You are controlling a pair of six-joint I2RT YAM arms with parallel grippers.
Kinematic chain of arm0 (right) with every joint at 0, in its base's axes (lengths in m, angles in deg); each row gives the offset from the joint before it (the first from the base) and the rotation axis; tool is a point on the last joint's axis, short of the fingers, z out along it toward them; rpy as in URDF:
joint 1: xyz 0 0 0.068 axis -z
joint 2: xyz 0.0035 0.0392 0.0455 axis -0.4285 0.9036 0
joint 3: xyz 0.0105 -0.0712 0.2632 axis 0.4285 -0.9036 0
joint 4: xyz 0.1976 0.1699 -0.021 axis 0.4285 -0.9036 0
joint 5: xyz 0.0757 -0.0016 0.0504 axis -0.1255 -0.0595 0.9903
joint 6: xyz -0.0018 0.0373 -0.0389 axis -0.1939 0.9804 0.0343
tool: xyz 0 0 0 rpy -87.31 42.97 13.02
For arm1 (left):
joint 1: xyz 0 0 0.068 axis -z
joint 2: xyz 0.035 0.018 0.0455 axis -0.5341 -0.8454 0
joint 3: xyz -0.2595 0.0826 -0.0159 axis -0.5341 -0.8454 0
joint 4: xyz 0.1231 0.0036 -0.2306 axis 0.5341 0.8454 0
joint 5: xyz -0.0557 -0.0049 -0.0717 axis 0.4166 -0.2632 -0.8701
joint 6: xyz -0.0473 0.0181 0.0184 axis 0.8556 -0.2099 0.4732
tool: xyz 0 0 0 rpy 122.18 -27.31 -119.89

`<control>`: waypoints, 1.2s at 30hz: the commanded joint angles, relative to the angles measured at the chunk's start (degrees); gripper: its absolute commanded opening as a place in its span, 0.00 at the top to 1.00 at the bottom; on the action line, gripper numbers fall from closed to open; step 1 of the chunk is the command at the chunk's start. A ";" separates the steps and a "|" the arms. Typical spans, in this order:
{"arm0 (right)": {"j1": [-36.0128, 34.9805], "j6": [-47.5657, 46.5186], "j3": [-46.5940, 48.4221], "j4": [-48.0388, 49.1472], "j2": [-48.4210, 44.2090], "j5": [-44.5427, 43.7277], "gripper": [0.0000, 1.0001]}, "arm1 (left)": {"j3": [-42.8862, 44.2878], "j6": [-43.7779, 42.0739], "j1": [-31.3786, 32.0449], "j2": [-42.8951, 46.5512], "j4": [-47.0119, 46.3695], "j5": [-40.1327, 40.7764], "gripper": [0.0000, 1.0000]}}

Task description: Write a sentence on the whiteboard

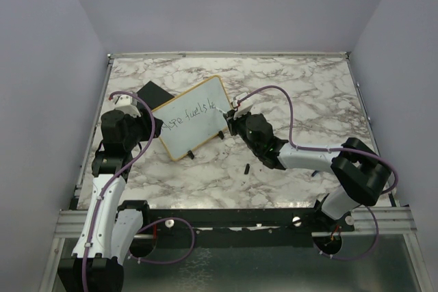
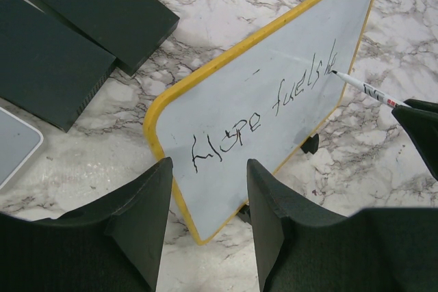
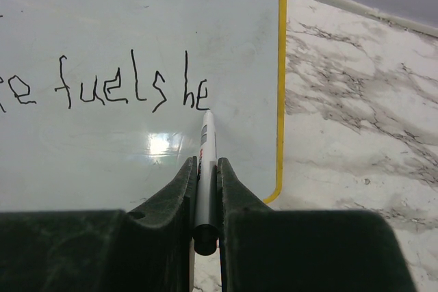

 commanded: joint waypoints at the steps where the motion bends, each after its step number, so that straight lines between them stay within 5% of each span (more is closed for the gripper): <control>1: -0.15 -0.68 0.50 -0.97 -0.13 -1.41 1.00 | -0.62 0.03 0.34 0.88 -0.95 -0.93 0.50; 17: -0.07 0.53 -5.25 1.57 -11.33 5.12 1.00 | -0.52 0.03 0.38 0.86 -0.93 -0.79 0.50; 36: 3.98 -2.73 -1.92 1.94 -7.08 9.85 0.99 | -0.61 0.14 0.39 0.96 -0.93 0.40 0.50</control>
